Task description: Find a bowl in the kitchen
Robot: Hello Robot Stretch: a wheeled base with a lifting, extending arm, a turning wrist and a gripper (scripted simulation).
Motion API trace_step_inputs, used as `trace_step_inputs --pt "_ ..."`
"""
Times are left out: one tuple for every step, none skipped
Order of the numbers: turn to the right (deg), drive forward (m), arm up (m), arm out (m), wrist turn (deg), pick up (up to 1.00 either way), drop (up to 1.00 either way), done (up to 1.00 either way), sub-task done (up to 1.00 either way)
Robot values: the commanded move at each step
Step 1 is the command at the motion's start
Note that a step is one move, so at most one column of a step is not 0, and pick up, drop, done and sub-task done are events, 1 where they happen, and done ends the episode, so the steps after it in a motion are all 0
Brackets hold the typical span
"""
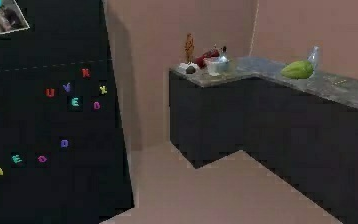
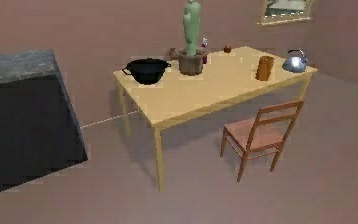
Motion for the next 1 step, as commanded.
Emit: trace_step_inputs --pt "0.0 0.85 0.00 0.00 0.0 0.00 0.00 0.00 0.00"
